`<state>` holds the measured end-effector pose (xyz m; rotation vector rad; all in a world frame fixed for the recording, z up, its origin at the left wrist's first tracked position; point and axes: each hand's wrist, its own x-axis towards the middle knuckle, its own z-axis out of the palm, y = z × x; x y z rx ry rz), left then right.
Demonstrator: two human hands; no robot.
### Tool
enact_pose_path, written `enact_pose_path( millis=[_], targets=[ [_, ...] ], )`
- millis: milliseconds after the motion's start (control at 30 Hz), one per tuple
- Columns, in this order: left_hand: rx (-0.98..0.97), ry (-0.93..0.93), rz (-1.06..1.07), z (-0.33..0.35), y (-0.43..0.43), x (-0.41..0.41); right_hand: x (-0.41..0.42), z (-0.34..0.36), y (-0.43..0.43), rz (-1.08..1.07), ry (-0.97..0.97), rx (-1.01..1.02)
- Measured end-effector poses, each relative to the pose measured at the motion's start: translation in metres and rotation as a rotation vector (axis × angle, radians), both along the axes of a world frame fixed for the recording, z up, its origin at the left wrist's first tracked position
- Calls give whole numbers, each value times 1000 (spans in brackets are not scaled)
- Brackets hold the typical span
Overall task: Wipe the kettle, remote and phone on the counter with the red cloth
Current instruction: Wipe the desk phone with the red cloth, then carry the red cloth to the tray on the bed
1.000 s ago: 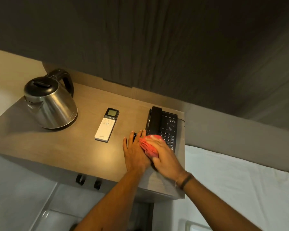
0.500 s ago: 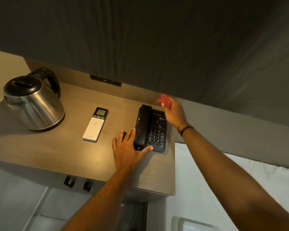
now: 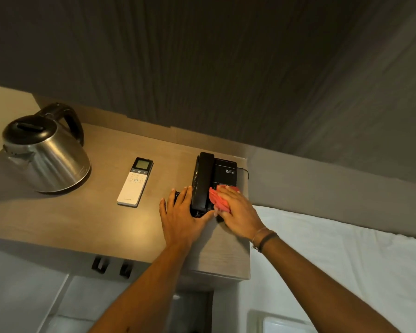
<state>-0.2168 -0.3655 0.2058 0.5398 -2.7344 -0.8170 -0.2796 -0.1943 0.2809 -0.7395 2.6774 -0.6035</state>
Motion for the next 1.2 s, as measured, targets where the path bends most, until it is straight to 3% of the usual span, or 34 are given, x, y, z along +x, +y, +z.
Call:
enact_pose_path(
  millis=[100,167,200,267,367,467,567,667,767,867,967,1033,1100,1200],
  targets=[
    [1,13,-1,0,-1,-1,3,28,14,-24,-291,-226],
    [3,24,8,-1,-2,0,-3,54,19,-245,-476,-474],
    [1,28,10,-2,-2,0,-10,62,21,-378,-482,-580],
    [-9,32,10,-4,-3,-2,-28,70,15,-481,-295,-644],
    [-14,7,2,-4,-4,-3,-45,51,-8,-392,-20,-426],
    [-28,-14,-5,-4,-4,-3,-23,-2,-20,-152,120,79],
    [-48,-33,-7,-5,-4,-4,16,-32,-11,-96,220,57],
    [-50,-66,-40,-6,-5,-3,46,-37,1,-111,112,-33],
    [-7,-81,-78,-1,-7,-3,71,-12,6,-211,-173,-337],
    [127,-94,-92,13,-8,1,109,22,9,-555,-418,-821],
    [314,150,-93,38,-2,27,158,22,25,-899,-581,-1265],
    [388,302,-241,48,17,69,192,10,40,-1038,-693,-1499],
    [630,140,-421,58,46,122,224,0,57,-1146,-760,-1635],
    [1071,-422,-551,59,96,171,268,-20,87,-1262,-803,-1697]
  ],
)
